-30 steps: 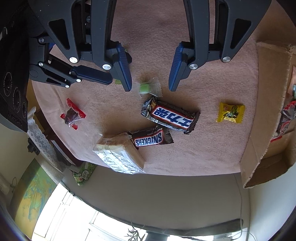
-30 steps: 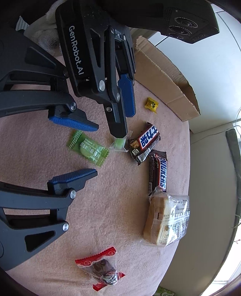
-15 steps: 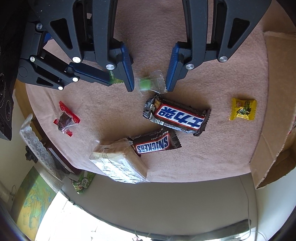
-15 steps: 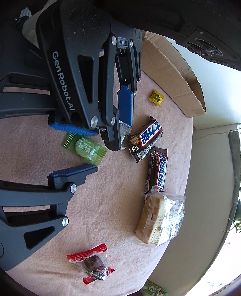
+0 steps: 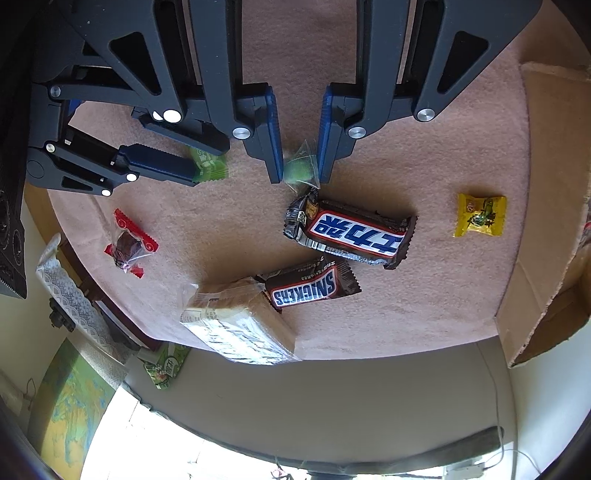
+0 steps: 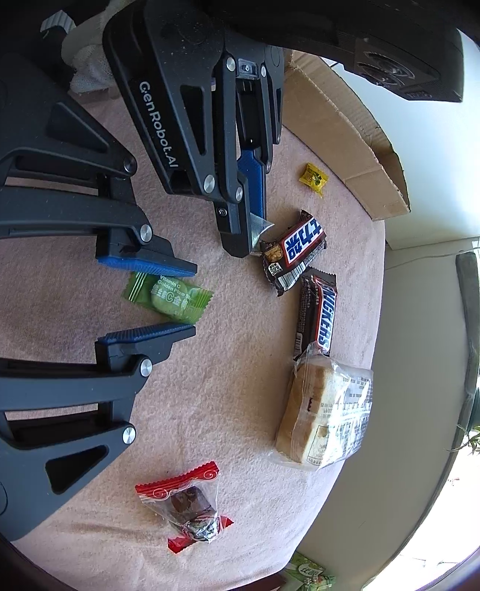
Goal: Organize snacks
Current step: 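Grasp the light green square packet with the right tool while the left tool grasps a small green candy, then carry the green packet and green candy into the box while opening both tools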
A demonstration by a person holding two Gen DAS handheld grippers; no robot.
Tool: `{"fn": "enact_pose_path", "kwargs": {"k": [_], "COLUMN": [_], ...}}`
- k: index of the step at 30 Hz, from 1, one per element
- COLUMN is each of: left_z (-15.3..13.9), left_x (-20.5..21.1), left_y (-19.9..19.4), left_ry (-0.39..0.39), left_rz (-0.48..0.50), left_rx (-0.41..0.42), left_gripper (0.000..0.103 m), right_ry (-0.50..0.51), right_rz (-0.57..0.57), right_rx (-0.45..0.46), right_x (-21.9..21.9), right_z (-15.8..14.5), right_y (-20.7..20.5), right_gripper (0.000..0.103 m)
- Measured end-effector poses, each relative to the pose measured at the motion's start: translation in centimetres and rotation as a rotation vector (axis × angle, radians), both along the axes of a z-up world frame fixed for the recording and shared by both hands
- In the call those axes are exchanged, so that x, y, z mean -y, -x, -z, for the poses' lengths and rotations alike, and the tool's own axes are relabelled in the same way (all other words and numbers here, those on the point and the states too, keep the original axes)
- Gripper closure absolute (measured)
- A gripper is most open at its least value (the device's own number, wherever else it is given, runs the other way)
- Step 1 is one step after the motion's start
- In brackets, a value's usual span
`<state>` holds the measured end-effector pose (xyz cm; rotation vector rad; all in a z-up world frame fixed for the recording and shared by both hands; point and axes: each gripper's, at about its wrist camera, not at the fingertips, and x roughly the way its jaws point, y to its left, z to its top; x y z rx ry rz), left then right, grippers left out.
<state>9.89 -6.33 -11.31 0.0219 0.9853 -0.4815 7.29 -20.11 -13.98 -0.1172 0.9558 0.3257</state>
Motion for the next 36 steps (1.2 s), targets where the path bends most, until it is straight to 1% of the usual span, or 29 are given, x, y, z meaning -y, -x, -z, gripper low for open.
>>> {"fn": "enact_pose_path", "kwargs": {"k": [6,10,19,27,36], "left_z": [-0.2,-0.6,-2.4,-4.3,-5.6], "left_x": [-0.5,-1.3,-3.3,-6.2,-10.6], "left_y": [0.7,1.1,2.2,2.7,2.5], "left_ry": [0.010,0.022,0.047,0.053,0.046], "left_rz": [-0.017,-0.045,-0.097,-0.166,-0.261], "left_rx": [0.003,0.008,0.048,0.103,0.147], "left_gripper": [0.087,0.087,0.087,0.087,0.087], "right_ry": [-0.026,-0.040,-0.062,-0.070,-0.091], "right_rz": [0.025,0.039,0.042,0.006,-0.048], "right_rx": [0.001,0.006,0.042,0.076,0.109], "right_x": [1.0,1.7,2.0,0.3,-3.2], "right_z": [-0.3,-0.7,-2.7,-4.6,-6.6], "right_y": [0.4,0.7,1.3,0.9,-1.7], "right_gripper": [0.077,0.077,0.077,0.077,0.077]}}
